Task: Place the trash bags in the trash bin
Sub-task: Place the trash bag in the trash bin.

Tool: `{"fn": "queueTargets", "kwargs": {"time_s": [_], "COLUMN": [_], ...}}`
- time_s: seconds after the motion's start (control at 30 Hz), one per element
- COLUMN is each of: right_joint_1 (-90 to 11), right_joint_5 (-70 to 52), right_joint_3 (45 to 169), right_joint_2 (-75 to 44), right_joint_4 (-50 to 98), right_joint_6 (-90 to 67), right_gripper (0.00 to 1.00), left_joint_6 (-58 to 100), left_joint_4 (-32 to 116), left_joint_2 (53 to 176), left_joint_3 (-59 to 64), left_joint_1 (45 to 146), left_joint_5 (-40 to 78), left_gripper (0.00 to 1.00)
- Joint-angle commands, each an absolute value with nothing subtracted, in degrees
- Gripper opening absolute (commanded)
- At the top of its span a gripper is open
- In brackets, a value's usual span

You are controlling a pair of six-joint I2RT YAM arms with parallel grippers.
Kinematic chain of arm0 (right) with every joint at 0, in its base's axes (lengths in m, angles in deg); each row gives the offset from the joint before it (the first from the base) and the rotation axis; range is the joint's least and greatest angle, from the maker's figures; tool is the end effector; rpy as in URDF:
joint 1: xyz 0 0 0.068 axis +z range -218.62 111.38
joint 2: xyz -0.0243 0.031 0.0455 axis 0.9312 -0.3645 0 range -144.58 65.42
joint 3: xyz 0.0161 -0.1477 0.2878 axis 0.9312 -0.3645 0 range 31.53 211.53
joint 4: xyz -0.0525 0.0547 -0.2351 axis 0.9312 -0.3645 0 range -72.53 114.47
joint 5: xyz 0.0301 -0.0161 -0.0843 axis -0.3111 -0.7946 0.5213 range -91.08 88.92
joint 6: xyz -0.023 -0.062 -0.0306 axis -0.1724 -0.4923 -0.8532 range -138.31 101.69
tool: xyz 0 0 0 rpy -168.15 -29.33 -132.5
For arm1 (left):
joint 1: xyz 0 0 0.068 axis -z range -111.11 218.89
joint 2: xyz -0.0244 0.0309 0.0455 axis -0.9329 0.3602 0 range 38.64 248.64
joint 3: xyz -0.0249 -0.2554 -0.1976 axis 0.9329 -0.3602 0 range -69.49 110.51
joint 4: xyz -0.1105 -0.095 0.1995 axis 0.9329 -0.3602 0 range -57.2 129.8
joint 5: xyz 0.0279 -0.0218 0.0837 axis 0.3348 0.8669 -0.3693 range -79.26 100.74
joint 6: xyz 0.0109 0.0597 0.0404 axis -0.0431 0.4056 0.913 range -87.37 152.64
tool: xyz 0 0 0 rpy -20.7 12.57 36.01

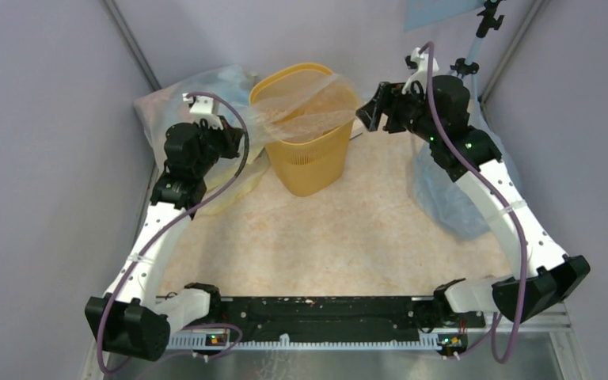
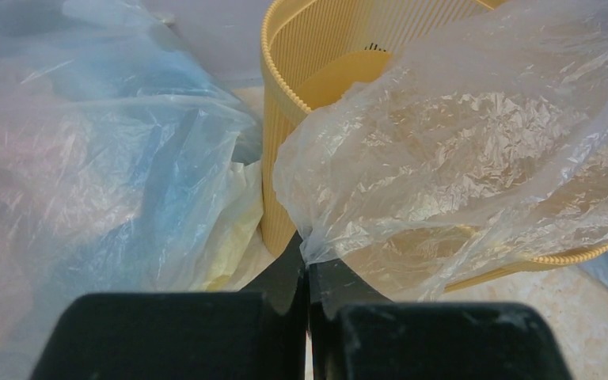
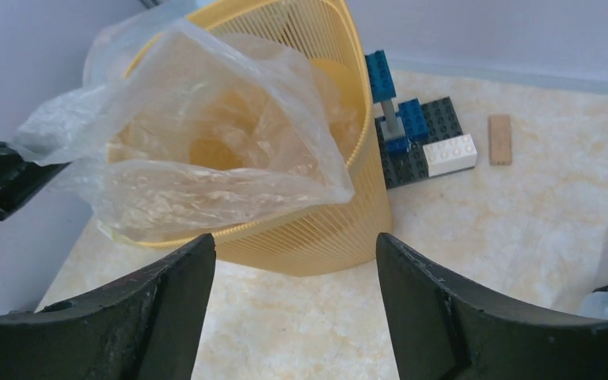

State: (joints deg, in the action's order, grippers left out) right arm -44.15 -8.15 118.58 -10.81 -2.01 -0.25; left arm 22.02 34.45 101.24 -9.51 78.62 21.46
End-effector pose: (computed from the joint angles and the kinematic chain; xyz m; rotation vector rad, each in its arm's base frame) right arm 0.2591 0.1261 0.4867 -0.1938 1.8793 0.6278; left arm 0.2334 -0.0513 0.4254 0.1271 1.7210 -0.4231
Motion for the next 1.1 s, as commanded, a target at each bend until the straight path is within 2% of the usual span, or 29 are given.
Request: {"fn": "queueTargets", "kwargs": {"time_s": [0.0,0.47,0.53,0.6,0.67,0.73,0.93,1.03,1.07], "right_joint_1": [-44.52,-44.51,-44.46,-44.52,-44.50,-44.49,-44.52,-44.49,-44.53], "right_joint_5": [-7.61,-5.84,-5.00,-4.38,-4.72,-5.53,-5.74,-5.14,-4.83], "right_joint_3": [122.77,133.41,133.53,133.15,131.40,129.27,124.02,122.60,122.17], "right_joint_2": [-11.68,-25.01,-25.61,-25.34,-24.06,-22.33,-17.95,-17.50,-17.49], "right_joint_4": [0.10,-3.08,-4.03,-5.15,-4.92,-4.25,-3.85,-4.40,-4.75], "right_joint_6": [0.40,3.17,3.66,4.07,4.41,4.67,3.90,3.15,2.91], "right_gripper": [0.74,0.61,0.53,0.37,0.25,0.17,0.17,0.00,0.00], "left_joint_6": [21.64,23.64,23.76,23.91,23.93,23.93,24.02,23.73,23.73], "left_joint_4": [37.23,34.54,34.16,33.67,33.44,33.39,33.03,33.24,33.29], "left_joint_2": [99.91,97.66,97.57,97.40,97.12,96.66,95.02,94.09,93.77], "left_joint_3": [-9.28,-8.59,-8.43,-8.33,-8.31,-8.32,-8.99,-9.85,-10.35], "left_joint_1": [78.38,78.38,78.36,78.35,78.31,78.29,78.29,78.29,78.29], "left_joint_5": [22.94,22.55,22.67,22.85,22.91,22.88,21.70,21.05,20.88], "left_gripper": [0.00,0.00,0.00,0.00,0.00,0.00,0.00,0.00,0.00]}}
